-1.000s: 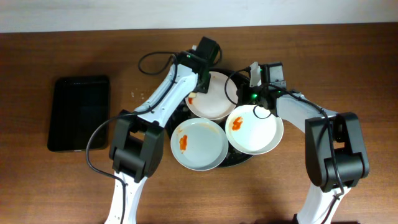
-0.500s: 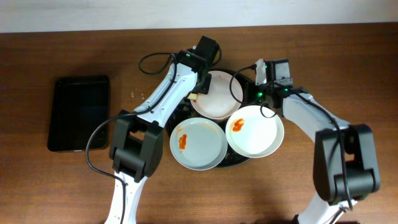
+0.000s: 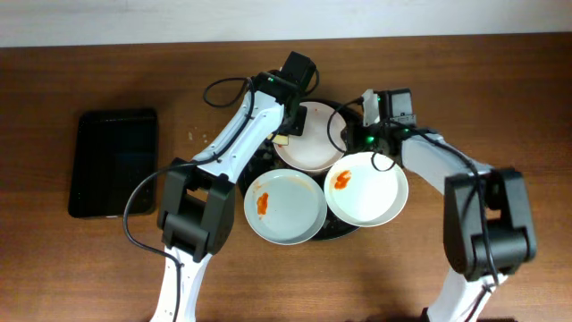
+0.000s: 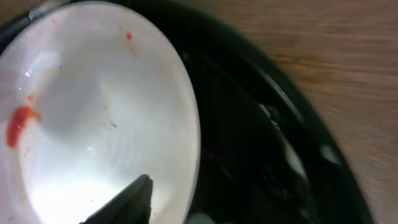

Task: Clean dirty plates on tray and stack at the side
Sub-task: 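Wipe the top plate's surface with the sponge in the left gripper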

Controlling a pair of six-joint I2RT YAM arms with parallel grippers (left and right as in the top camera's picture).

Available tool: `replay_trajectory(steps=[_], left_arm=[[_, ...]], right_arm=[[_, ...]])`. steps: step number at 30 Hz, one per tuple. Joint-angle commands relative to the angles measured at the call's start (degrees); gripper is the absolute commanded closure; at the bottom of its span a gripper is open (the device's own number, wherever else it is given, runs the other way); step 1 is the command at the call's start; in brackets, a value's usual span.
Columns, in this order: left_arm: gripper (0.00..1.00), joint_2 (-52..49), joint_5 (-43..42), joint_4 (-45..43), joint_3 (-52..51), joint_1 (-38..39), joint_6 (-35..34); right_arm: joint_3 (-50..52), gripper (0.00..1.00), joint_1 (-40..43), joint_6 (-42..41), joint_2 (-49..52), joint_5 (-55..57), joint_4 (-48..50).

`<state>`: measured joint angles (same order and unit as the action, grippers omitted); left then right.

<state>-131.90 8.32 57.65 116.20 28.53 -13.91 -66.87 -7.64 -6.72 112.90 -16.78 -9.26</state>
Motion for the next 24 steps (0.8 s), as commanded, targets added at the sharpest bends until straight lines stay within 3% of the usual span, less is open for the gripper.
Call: replay_trajectory(steps=[1,5,7,9,17,24], left_arm=[[1.0,-0.6,-0.6,-0.1,0.9,0.1,0.7],[1.0,-0.6,-0.6,-0.2,0.9,0.1,0.7],[1.0,-0.6,-0.6,-0.1,0.9,0.1,0.7],[1.0,-0.6,-0.6,-0.1,0.9,0.1,0.7],[1.0,-0.5,-1.1,-0.8,0.9,0.1,0.7],[1.0,-0.5,-13.9,-2.3,0.9,0.1,0.7]], right_arm=[[-0.7,0.56,0.2,-0.3,2.9,-4.0,1.7],[-0.7,0.72,0.2,-1.2,4.5,-5.7,4.2],[-0.7,0.88,0.2,-1.3,4.5,-5.7,4.5],[-0.8,0.94,0.3,-1.3,4.1,-5.7,4.6],[-2.3,0.96,0.3,-1.3,-1.1,-3.3,2.0],[-5.4,0.96,0.2,-1.0,-6.2,9.9,-8.2]])
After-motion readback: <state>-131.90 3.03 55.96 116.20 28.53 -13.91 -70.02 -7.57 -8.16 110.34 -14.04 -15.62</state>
